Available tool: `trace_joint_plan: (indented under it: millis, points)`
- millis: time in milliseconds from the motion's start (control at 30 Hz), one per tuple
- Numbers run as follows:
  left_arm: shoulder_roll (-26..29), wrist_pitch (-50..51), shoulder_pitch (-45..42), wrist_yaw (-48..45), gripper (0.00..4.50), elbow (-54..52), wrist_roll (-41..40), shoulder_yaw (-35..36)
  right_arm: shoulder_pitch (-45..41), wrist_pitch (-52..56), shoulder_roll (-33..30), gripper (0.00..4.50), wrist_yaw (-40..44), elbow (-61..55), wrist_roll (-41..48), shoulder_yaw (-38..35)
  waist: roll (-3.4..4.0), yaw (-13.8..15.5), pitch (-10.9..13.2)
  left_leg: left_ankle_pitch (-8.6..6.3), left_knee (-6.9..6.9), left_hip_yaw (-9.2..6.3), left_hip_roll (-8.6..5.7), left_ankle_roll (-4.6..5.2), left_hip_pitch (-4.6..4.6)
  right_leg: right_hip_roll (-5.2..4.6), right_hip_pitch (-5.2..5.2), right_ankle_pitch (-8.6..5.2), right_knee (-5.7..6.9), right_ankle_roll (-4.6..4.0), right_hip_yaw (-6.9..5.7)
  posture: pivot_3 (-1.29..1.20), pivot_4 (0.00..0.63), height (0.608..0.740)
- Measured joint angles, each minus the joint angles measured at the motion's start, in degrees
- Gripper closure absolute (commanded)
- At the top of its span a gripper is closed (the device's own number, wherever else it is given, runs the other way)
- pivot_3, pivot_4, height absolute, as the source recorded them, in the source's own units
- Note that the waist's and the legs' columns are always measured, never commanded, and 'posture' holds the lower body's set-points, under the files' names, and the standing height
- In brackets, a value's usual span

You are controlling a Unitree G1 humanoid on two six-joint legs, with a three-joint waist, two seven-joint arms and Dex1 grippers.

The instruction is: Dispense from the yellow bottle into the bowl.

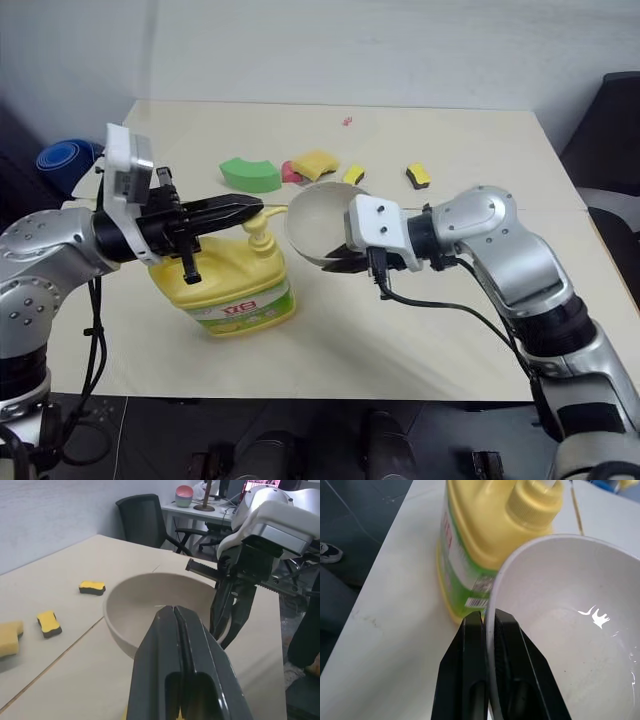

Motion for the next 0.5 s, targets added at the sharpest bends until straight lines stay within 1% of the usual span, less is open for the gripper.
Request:
trace_joint_plan:
  millis: [200, 500]
  points:
    - [2.69, 3.77, -0.14, 0.5, 4.48, -0.69, -0.05, 0.01, -0.97, -0.04, 1.43, 4.5, 0.08, 0.51, -0.91, 0.55, 0.01, 0.03, -0.01, 0.0, 0.0, -0.09, 0.0, 0.0, 0.23, -0.01, 0.32, 0.0, -0.05, 0.0, -0.04, 0.0, 0.15, 0.74]
    - [3.02, 4.12, -0.16, 0.39, 4.48, -0.92, 0.04, -0.09, -0.97, 0.06, 1.8, 4.5, 0.09, 0.53, -1.26, 0.55, 0.04, -0.01, -0.03, 0.0, 0.0, -0.12, 0.0, -0.01, 0.28, -0.04, 0.37, 0.0, -0.04, 0.0, -0.05, 0.0, 0.15, 0.74]
